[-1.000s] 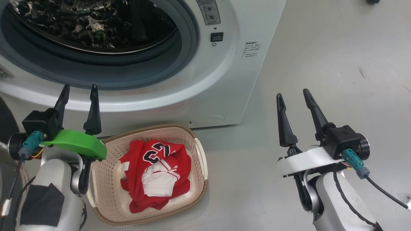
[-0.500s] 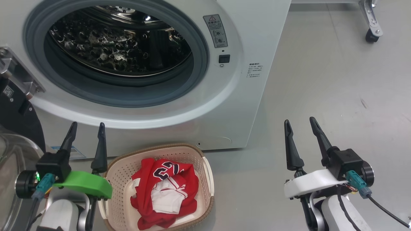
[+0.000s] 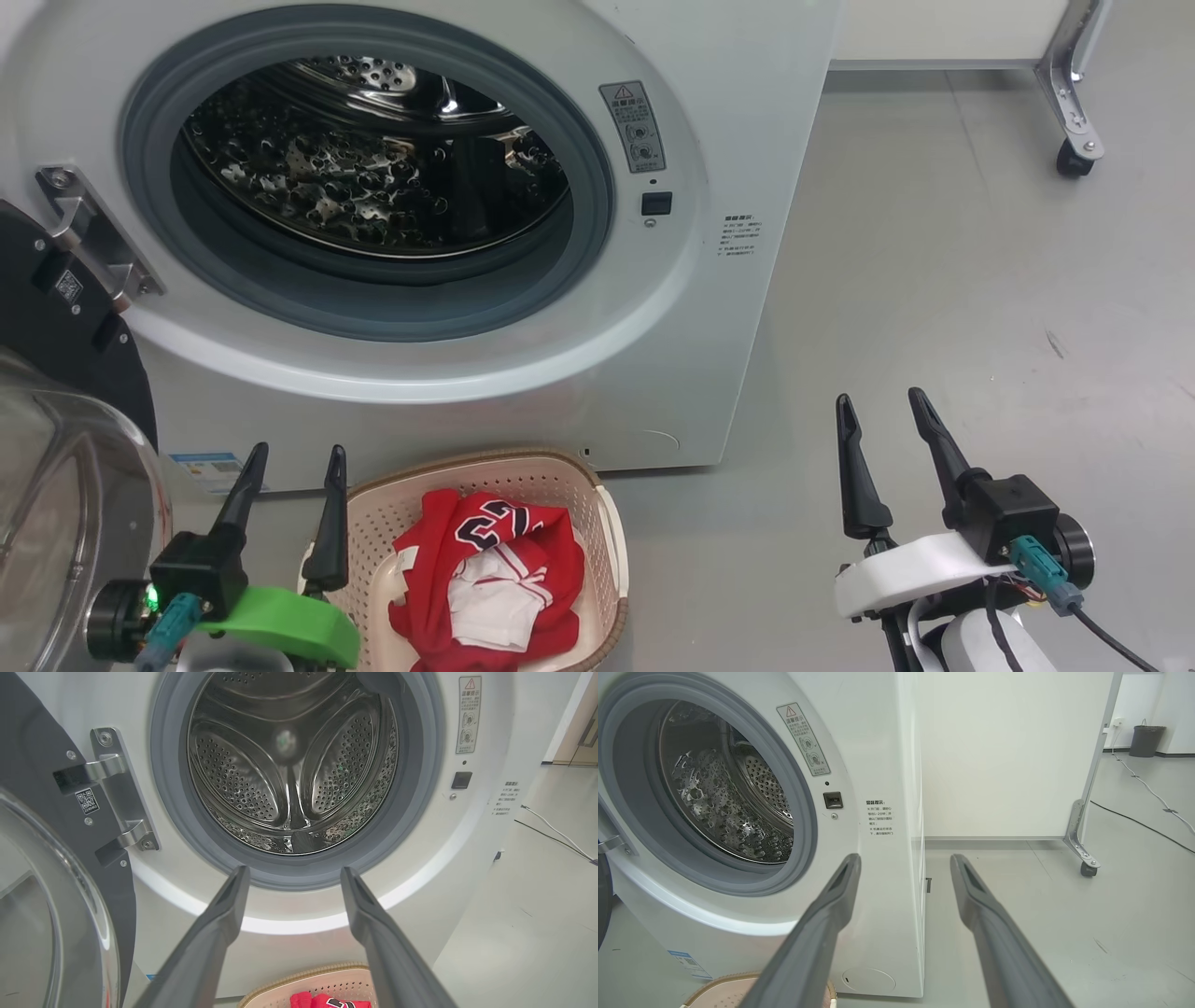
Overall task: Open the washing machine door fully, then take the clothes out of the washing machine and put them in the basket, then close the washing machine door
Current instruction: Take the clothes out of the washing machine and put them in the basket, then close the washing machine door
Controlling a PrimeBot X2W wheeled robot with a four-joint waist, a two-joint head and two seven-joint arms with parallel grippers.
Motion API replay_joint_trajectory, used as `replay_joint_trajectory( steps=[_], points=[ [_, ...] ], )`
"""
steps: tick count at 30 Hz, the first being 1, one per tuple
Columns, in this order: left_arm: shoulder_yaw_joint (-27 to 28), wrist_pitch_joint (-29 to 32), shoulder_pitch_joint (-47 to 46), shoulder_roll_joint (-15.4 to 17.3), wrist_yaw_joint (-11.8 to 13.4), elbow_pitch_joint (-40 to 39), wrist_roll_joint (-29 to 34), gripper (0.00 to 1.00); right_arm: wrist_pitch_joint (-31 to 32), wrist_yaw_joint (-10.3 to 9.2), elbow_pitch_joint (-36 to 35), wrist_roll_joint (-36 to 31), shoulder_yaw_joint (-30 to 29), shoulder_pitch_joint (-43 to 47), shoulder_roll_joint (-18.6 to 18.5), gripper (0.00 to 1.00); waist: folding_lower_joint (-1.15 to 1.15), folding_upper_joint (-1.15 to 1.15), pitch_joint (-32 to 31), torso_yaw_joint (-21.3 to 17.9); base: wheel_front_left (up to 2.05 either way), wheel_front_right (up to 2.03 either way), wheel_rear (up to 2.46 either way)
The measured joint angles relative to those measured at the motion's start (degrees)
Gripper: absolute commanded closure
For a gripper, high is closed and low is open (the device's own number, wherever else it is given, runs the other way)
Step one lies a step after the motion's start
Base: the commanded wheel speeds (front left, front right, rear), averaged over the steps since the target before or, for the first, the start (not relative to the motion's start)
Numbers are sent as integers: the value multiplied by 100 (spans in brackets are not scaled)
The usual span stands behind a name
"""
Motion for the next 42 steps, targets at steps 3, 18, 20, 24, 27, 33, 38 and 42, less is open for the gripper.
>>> replay_joint_trajectory(
  steps=[3, 18, 20, 24, 27, 33, 38, 42],
  points=[
    [-35, 10, 99, 0, 8, -89, 0, 0, 0, 0, 1, 0, 7, 10, -1, 0, 0, 0, -54, 10, 0, 0, 0],
    [-125, 287, 520, 8, 147, -687, 38, 0, 0, 1, -48, 0, 46, 197, 4, 0, 0, 0, -109, -57, 0, 0, 0],
    [-125, 308, 554, 9, 153, -753, 38, 0, 0, 1, -52, 0, 45, 204, 4, 0, 0, 0, -103, -61, 0, 0, 0],
    [-124, 353, 603, 9, 156, -859, 38, 0, 0, 1, -75, 0, 45, 206, 4, 0, 0, 0, -89, -67, 0, 0, 0],
    [-124, 360, 627, 10, 197, -954, 38, 0, 0, 1, -75, 0, 45, 207, 4, 0, 0, 0, -84, -70, 0, 0, 0],
    [-131, 415, 703, 16, 199, -1084, 40, 0, 0, 1, -78, 0, 45, 209, 4, 0, 0, 0, -80, -69, 0, 0, 0],
    [-133, 461, 720, 15, 203, -1182, 38, 0, 0, 1, -82, 0, 45, 209, 4, 0, 0, 0, -84, -64, -2, 6, -5],
    [-133, 511, 733, 16, 221, -1234, 40, 0, 0, 1, -82, 0, 45, 210, 5, 0, 0, 0, -90, -61, -9, 33, -24]
  ],
)
